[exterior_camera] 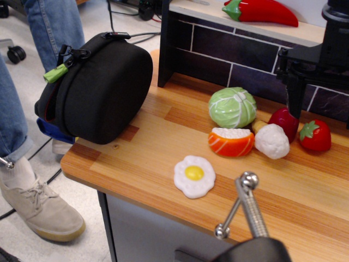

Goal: Zip zipper bag

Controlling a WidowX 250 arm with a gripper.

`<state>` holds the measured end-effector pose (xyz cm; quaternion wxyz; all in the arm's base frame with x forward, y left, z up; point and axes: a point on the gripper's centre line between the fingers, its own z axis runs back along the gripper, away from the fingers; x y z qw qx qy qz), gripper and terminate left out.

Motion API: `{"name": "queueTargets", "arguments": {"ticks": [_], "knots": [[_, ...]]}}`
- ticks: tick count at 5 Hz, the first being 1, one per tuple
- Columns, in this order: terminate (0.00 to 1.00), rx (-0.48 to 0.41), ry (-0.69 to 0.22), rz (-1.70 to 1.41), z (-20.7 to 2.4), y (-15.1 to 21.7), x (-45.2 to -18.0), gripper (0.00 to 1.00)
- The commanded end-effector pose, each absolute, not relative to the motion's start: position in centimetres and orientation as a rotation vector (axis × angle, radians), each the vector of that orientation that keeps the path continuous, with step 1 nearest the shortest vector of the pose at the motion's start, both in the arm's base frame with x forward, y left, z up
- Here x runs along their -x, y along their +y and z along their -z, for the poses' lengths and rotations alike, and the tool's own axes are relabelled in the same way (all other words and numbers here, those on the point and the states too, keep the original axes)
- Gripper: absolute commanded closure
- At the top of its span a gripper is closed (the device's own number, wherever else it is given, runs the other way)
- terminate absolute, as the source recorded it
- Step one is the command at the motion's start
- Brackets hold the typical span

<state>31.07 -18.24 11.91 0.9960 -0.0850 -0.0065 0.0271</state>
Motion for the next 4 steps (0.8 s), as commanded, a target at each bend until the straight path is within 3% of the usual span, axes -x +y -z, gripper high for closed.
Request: {"name": "queueTargets", "arguments": {"ticks": [1,3,4], "knots": [[0.0,0.17,-0.013,-0.054,-11.9,-18.2,-31.1,0.0],[0.0,0.131,0.14,0.049,-15.7,-9.2,-31.6,0.0],[0.0,0.101,0.122,0.109,-15.3,-4.3,-31.0,0.0]]}}
